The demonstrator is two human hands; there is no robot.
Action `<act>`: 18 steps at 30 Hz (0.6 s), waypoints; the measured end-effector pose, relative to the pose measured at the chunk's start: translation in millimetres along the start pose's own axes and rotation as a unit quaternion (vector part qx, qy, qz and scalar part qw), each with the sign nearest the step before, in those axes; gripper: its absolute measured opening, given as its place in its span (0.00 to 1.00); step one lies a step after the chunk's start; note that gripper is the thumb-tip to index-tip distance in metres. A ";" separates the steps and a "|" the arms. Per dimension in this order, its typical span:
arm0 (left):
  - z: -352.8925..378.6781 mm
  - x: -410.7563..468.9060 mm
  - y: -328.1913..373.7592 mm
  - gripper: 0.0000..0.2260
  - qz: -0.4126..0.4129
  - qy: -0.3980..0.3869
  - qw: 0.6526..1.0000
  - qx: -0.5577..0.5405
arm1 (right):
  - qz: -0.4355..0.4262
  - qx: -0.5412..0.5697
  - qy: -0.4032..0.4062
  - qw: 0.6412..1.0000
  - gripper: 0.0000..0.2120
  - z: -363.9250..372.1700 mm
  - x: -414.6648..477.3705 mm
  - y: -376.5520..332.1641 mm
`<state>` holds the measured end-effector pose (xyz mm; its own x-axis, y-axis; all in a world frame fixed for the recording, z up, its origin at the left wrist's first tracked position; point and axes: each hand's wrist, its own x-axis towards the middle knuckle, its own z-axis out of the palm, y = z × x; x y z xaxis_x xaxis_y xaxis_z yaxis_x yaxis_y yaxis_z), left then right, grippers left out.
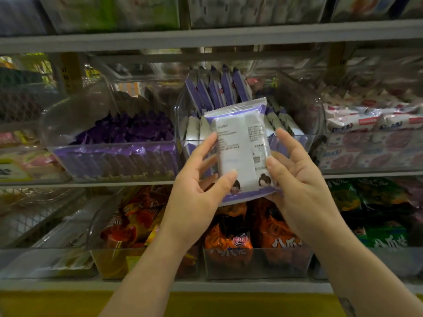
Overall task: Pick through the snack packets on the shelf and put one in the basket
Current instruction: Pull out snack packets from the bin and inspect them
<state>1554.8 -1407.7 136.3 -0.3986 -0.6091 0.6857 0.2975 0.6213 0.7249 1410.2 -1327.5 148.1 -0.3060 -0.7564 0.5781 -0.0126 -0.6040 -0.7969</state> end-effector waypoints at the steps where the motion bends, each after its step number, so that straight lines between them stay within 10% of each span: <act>1: -2.0 2.2 6.1 0.27 -0.003 -0.015 1.000 -0.005 | 0.004 0.034 0.015 0.999 0.20 3.3 4.8 -5.8; 9: -16.4 48.1 56.7 0.24 0.030 -0.012 0.991 0.129 | 0.125 0.128 0.020 0.984 0.13 30.3 53.1 -48.3; 18: -42.0 110.5 85.6 0.08 0.070 0.026 0.968 0.241 | 0.110 -0.403 -0.162 0.894 0.18 22.6 102.6 -76.5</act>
<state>1572.7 -1442.5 276.9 -0.3348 -0.5187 0.7867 -0.0985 0.8496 0.5182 1401.3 -1364.6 272.4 -0.0952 -0.9465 0.3083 -0.7083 -0.1532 -0.6891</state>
